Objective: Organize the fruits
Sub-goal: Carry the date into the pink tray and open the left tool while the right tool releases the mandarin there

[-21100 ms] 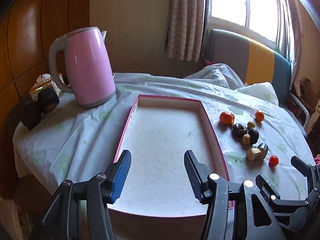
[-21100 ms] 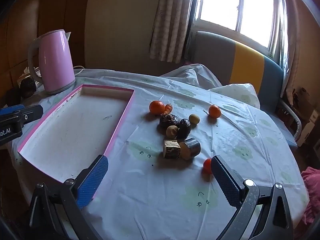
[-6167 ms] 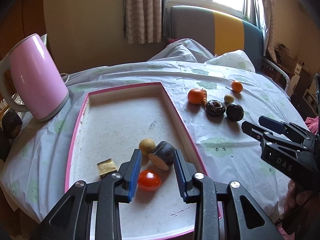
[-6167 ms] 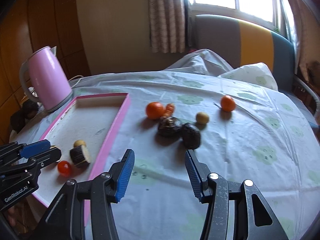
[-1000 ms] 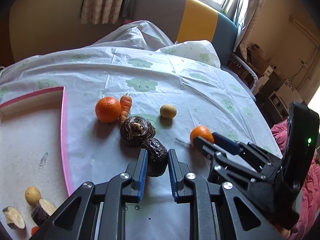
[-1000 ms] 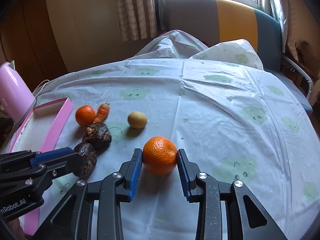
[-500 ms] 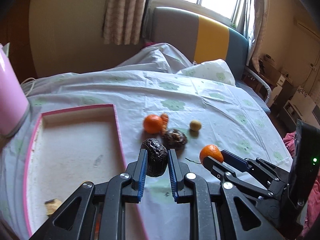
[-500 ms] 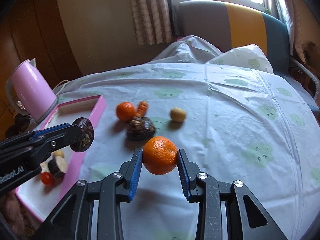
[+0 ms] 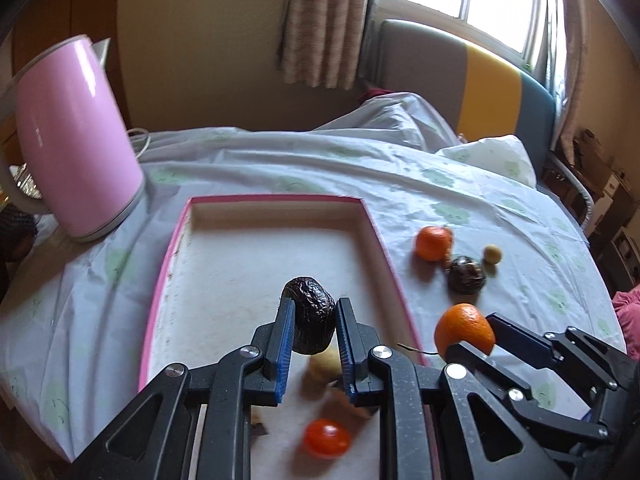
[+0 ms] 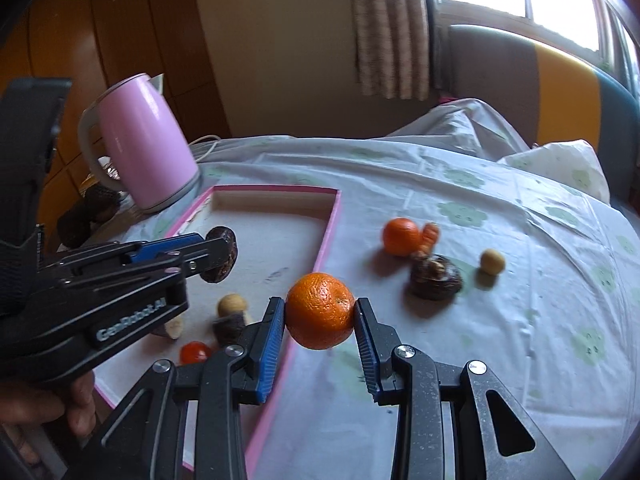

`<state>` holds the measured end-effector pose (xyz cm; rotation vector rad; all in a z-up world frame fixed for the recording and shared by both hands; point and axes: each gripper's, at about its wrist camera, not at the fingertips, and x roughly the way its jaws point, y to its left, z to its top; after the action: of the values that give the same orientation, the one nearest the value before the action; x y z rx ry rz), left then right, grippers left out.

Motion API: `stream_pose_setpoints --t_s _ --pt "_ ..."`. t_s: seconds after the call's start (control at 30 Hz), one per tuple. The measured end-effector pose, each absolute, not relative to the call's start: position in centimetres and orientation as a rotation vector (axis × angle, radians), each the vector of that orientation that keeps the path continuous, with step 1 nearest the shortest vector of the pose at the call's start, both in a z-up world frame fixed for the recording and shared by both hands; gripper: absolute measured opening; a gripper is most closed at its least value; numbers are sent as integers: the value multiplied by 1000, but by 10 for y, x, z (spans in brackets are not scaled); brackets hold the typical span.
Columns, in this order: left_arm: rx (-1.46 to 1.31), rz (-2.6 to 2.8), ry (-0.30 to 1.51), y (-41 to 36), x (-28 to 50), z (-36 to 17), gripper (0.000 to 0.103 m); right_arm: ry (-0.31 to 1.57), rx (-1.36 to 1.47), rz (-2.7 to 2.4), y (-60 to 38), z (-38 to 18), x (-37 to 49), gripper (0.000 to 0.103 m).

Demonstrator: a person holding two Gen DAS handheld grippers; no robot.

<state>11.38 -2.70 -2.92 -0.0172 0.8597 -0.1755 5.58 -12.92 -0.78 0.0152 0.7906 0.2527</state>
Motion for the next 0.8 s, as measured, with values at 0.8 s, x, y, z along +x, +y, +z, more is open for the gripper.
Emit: stream_pose_setpoints --t_s 0.8 --pt "-96 -47 866 30 97 -39 32 770 14 404 -80 -10 47 39"
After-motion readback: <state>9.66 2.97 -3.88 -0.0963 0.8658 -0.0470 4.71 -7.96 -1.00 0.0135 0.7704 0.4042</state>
